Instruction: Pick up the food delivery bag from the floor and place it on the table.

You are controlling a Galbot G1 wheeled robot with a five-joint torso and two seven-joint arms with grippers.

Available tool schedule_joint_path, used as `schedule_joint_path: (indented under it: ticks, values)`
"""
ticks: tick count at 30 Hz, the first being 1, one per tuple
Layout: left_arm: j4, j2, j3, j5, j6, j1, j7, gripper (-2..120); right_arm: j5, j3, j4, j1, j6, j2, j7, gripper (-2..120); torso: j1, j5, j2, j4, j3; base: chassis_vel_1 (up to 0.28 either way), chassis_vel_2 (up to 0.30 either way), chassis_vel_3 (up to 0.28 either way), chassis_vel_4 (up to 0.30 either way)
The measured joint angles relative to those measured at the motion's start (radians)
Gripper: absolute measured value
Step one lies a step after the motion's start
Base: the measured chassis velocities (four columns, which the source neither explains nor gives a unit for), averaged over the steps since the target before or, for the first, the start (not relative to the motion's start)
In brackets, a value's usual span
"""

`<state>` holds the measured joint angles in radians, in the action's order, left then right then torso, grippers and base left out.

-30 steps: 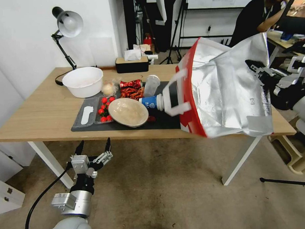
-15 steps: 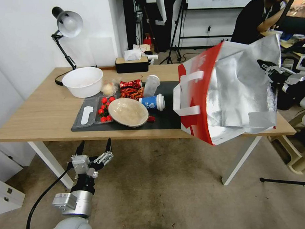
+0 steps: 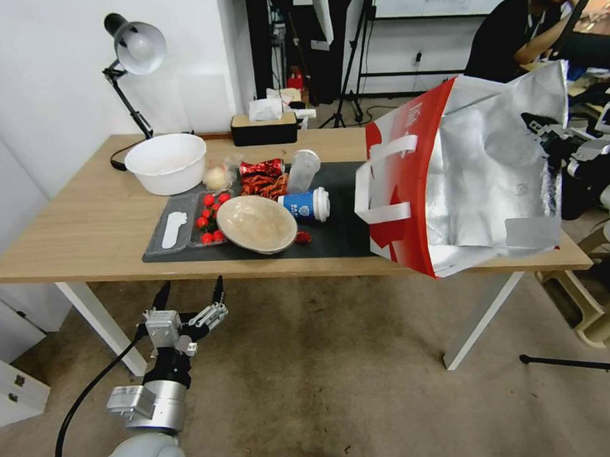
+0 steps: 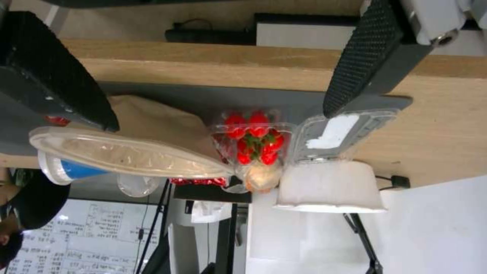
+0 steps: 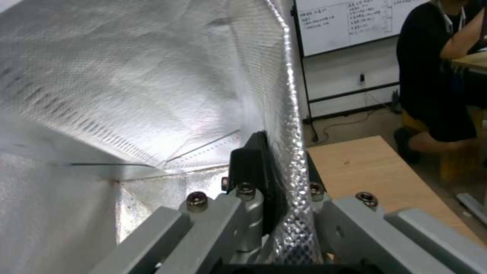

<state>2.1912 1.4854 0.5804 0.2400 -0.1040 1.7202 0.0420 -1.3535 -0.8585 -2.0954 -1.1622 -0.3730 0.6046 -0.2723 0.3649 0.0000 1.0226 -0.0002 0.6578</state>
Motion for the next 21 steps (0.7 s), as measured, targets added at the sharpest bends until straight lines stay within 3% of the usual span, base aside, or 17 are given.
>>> schedule_joint_path:
  ticks: [2, 14, 19, 21]
  values:
    - [0.0, 0.0, 0.0, 0.0, 0.0, 0.0, 0.001, 100, 0.001, 0.001, 0.0, 0.0, 0.0, 0.0, 0.0, 0, 0.0, 0.0, 0.0, 0.0, 0.0, 0.0, 0.0, 0.0, 0.0]
    - [-0.004, 0.003, -0.004, 0.0, -0.01, 0.002, 0.014, 100, 0.031, 0.004, 0.002, 0.014, 0.006, -0.004, 0.007, 42, 0.0, 0.0, 0.0, 0.0001, 0.0, 0.0, 0.0, 0.0, 0.0]
    - [-0.004, 0.004, -0.004, -0.002, -0.012, 0.003, 0.018, 100, 0.07, 0.004, -0.003, 0.018, 0.094, -0.006, 0.043, 64, 0.0, 0.0, 0.0, 0.0001, 0.0, 0.0, 0.0, 0.0, 0.0]
    - [-0.004, 0.004, -0.004, -0.002, -0.012, 0.003, 0.02, 100, 0.073, 0.003, -0.003, 0.017, 0.121, -0.007, 0.063, 68, 0.0, 0.0, 0.0, 0.0001, 0.0, 0.0, 0.0, 0.0, 0.0]
